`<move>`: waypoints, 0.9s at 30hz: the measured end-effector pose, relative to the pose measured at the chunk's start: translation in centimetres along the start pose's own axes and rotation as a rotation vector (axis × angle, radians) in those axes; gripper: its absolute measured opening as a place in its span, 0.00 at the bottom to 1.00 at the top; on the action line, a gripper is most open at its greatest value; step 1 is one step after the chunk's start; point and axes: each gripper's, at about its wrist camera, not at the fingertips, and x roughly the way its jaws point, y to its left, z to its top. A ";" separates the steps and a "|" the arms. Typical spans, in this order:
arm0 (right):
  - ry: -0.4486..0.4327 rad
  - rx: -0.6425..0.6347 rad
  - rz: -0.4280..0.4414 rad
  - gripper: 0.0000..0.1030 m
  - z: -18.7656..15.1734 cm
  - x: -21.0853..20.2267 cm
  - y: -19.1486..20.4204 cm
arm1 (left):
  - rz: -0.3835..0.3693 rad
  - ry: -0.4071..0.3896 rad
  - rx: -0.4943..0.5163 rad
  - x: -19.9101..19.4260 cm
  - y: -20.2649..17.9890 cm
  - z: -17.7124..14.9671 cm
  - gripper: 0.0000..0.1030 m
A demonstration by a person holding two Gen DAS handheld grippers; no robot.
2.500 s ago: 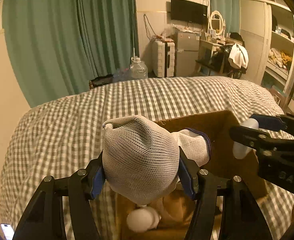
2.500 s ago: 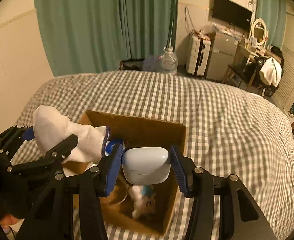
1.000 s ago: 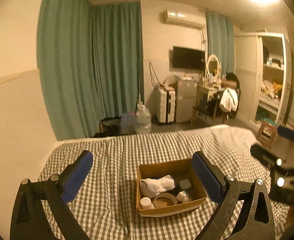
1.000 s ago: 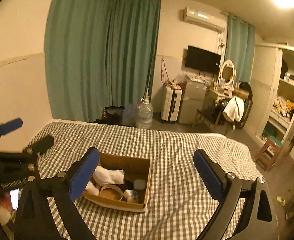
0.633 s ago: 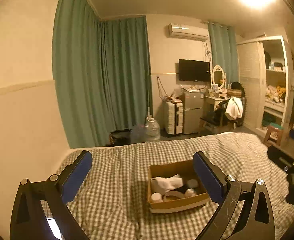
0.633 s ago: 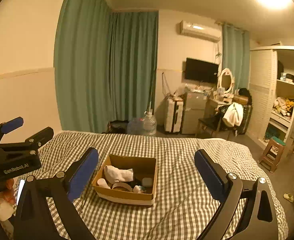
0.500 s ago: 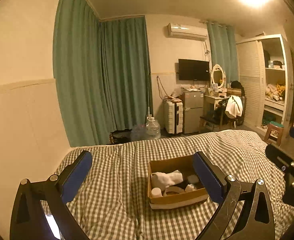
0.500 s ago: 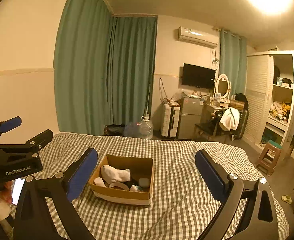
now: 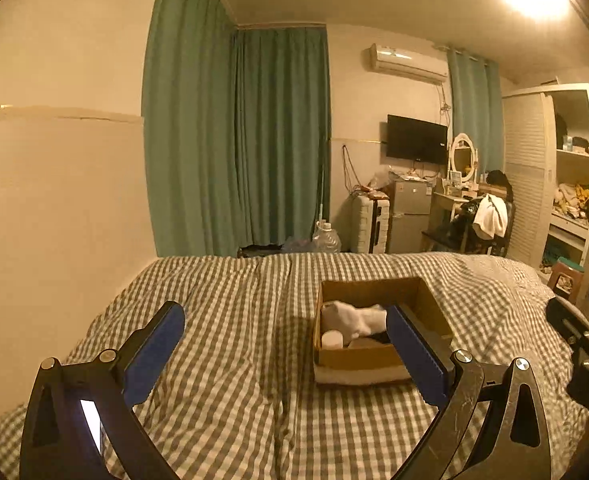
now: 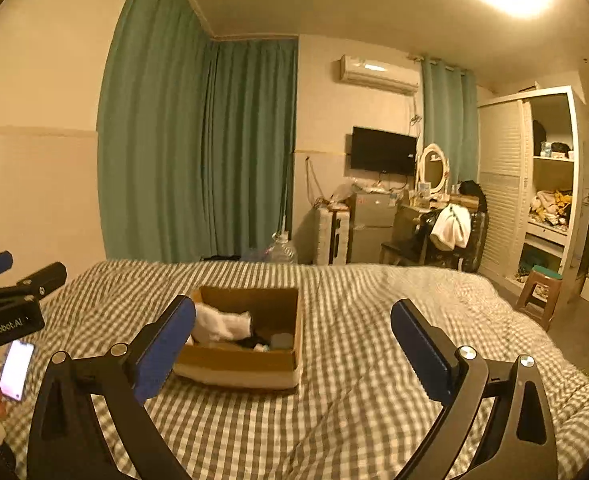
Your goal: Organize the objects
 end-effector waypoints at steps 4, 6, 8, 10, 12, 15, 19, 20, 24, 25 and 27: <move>0.042 0.007 0.015 0.96 -2.1 1.0 0.9 | -0.018 0.034 0.010 0.8 0.1 -2.1 1.00; 0.060 -0.011 0.017 0.96 -3.1 1.6 1.6 | -0.012 0.049 0.022 1.3 0.0 -2.7 1.00; 0.085 -0.023 0.013 0.96 -3.8 2.0 2.0 | -0.012 0.063 0.033 1.3 -0.1 -3.1 1.00; 0.099 -0.017 0.017 0.96 -4.4 2.1 2.2 | -0.014 0.058 0.036 1.2 -0.1 -3.5 1.00; 0.108 -0.005 0.022 0.96 -4.8 2.1 2.1 | -0.017 0.059 0.039 1.1 -0.1 -3.7 1.00; 0.125 0.009 0.022 0.96 -5.2 2.3 1.9 | -0.022 0.075 0.034 1.3 -0.1 -4.1 1.00; 0.156 0.044 0.039 0.96 -5.4 2.5 1.6 | -0.028 0.076 0.036 1.3 -0.3 -4.4 1.00; 0.155 0.044 0.039 0.96 -5.5 2.4 1.6 | -0.024 0.078 0.040 1.4 -0.4 -4.4 1.00; 0.154 0.029 0.025 0.96 -5.3 2.3 1.8 | -0.021 0.080 0.050 1.3 -0.6 -4.6 1.00; 0.156 0.031 0.029 0.96 -5.3 2.3 1.8 | -0.020 0.081 0.050 1.2 -0.7 -4.6 1.00; 0.166 0.041 0.036 0.96 -5.3 2.4 1.7 | -0.016 0.085 0.048 1.2 -0.6 -4.6 1.00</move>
